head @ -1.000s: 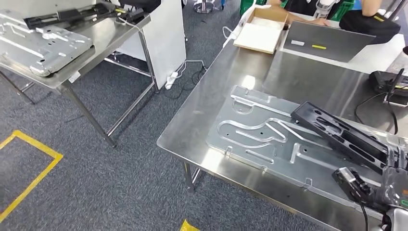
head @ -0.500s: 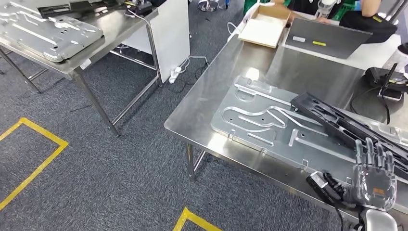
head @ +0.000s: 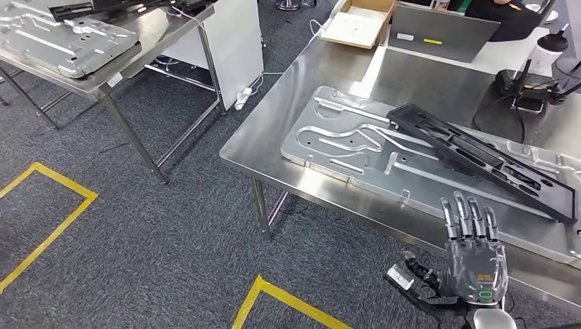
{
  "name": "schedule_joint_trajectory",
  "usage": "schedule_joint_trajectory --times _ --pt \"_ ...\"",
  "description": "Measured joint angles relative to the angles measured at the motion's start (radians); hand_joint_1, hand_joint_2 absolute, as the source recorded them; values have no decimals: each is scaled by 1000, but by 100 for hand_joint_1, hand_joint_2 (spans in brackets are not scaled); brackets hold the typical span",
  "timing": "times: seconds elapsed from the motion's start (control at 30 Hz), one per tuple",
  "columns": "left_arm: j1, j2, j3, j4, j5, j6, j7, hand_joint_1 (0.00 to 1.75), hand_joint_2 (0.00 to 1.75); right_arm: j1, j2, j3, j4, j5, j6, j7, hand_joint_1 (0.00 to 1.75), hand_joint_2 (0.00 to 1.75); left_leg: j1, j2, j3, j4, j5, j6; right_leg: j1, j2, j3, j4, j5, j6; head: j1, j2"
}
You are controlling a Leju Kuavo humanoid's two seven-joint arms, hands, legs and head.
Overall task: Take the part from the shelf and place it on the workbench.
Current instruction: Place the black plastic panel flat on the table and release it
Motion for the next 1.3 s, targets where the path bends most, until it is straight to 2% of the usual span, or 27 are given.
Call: schedule_joint_trajectory --times 0.07,0.1,0.13,0.17,0.23,0.3,0.33,0.37,0.43,0.47,0.57,0.6,0.63,0.67,0.7,0.73,0.8,0.87,0.93,0.97,1.0,1.07,1.1,1.13,1.17,1.23,1.3 --pt "-1 0 8 0 -1 1 1 0 0 17 17 35 -15 -4 -10 -3 0 0 0 0 -24 125 -93 -4 5 -1 -28 2 23 -7 0 0" --pt "-1 0 13 0 -1 2 1 0 0 29 27 59 -21 -15 -16 0 0 0 0 0 -25 175 -108 -5 9 -3 -44 5 33 -8 0 0" --pt "-1 0 18 0 0 3 0 0 0 42 37 89 -25 -35 -21 5 0 0 0 0 -13 198 -99 -3 12 -5 -60 7 44 -8 0 0" --pt "-1 0 24 0 1 3 -1 0 0 54 46 123 -27 -67 -24 11 0 0 -1 0 16 184 -75 1 15 -6 -77 10 54 -9 0 0" --pt "-3 0 35 0 2 4 -4 0 0 75 55 192 -28 -169 -26 21 0 0 -7 -3 122 66 -41 18 19 -5 -101 15 73 -7 0 0" --pt "-5 -2 47 -1 3 5 -8 0 0 96 60 250 -27 -277 -29 22 0 0 -15 -5 228 -82 -56 33 21 -6 -111 16 92 1 0 0" --pt "-6 -3 52 -1 4 6 -9 0 0 104 60 272 -26 -311 -31 19 0 0 -20 -5 255 -125 -66 37 20 -7 -112 14 101 6 0 0" --pt "-5 -4 57 -1 4 6 -10 0 0 110 61 291 -24 -342 -31 14 0 0 -23 -5 259 -144 -65 41 18 -8 -113 10 112 12 0 0" --pt "-5 -5 66 -1 4 6 -12 0 0 123 64 311 -17 -410 -20 -8 0 0 -20 0 245 -153 -43 54 15 -5 -119 12 110 24 -1 0" --pt "-6 -6 71 -1 4 7 -12 0 0 132 70 314 -8 -466 -5 -31 0 0 -18 3 234 -157 -29 64 14 -2 -127 29 82 29 -1 0" --pt "-4 -7 88 -1 2 11 -16 0 0 162 108 286 52 -641 51 -146 0 0 -19 7 189 -158 8 78 12 3 -164 179 -66 37 0 0" --pt "-3 -8 93 -1 0 12 -17 0 0 170 127 264 81 -676 66 -190 0 0 -19 8 171 -154 20 77 12 3 -170 233 -87 39 0 0" --pt "-3 -9 98 -1 -1 15 -18 0 0 175 150 234 114 -697 82 -236 0 0 -20 9 152 -149 31 75 12 4 -165 265 -81 41 0 0" --pt "-2 -10 103 -1 -3 17 -18 0 0 177 175 198 149 -705 100 -279 0 0 -19 10 132 -141 40 73 12 4 -144 264 -54 42 0 0" --pt "-2 -11 108 -1 -5 19 -18 0 0 175 202 153 186 -704 121 -320 0 0 -19 10 112 -131 48 70 11 4 -104 226 -22 42 0 0" --pt "-2 -13 113 -1 -8 20 -19 0 0 168 230 102 225 -699 145 -359 0 0 -18 8 94 -121 54 66 10 8 -53 161 -7 41 -1 0" --pt "-4 -16 121 -1 -15 23 -22 0 0 140 278 -10 303 -679 198 -421 0 0 -20 3 70 -106 64 55 13 24 37 24 -23 32 -1 0" --pt "-6 -18 131 -1 -22 25 -24 0 0 103 320 -152 406 -645 253 -479 0 0 -20 -5 63 -104 77 41 18 26 64 -30 -44 20 -1 0" --pt "-5 -20 140 -1 -28 29 -23 0 0 70 354 -300 511 -601 293 -521 0 0 -18 -13 58 -99 79 29 14 7 57 -35 -31 4 -1 0" --pt "-4 -20 143 -1 -31 31 -22 0 0 54 366 -355 551 -580 302 -531 0 0 -16 -14 50 -82 61 23 12 0 53 -37 -23 -5 -1 0" --pt "-3 -20 148 -1 -33 33 -21 0 0 37 376 -410 591 -558 306 -540 0 0 -14 -14 36 -44 25 16 9 -7 47 -40 -15 -12 -2 0" --pt "-1 -20 155 -1 -36 36 -20 0 0 8 395 -504 663 -525 304 -558 0 0 -9 -12 -3 76 -62 3 11 -20 32 -39 -4 -18 -2 0" --pt "-1 -20 158 -1 -37 37 -20 0 0 -1 404 -545 694 -514 303 -564 0 0 -7 -12 -19 135 -88 -2 12 -28 24 -37 1 -18 -2 0" --pt "0 -20 159 -1 -38 37 -20 0 0 -9 411 -579 720 -508 302 -569 0 0 -6 -12 -21 165 -94 -4 12 -37 17 -35 4 -17 -2 0" --pt "0 -20 160 -1 -39 37 -20 0 0 -18 416 -606 742 -503 300 -570 0 0 -5 -11 -2 156 -80 -4 13 -45 11 -32 7 -16 -2 0" --pt "1 -20 162 -1 -40 39 -19 0 0 -37 425 -652 777 -484 295 -565 0 0 -7 5 88 29 -30 5 15 -61 5 -27 9 -14 -2 0" --pt "0 -20 166 -1 -45 41 -16 0 0 -57 432 -694 815 -445 277 -551 0 0 -17 38 167 -97 -9 22 18 -76 4 -25 10 -8 -2 0"
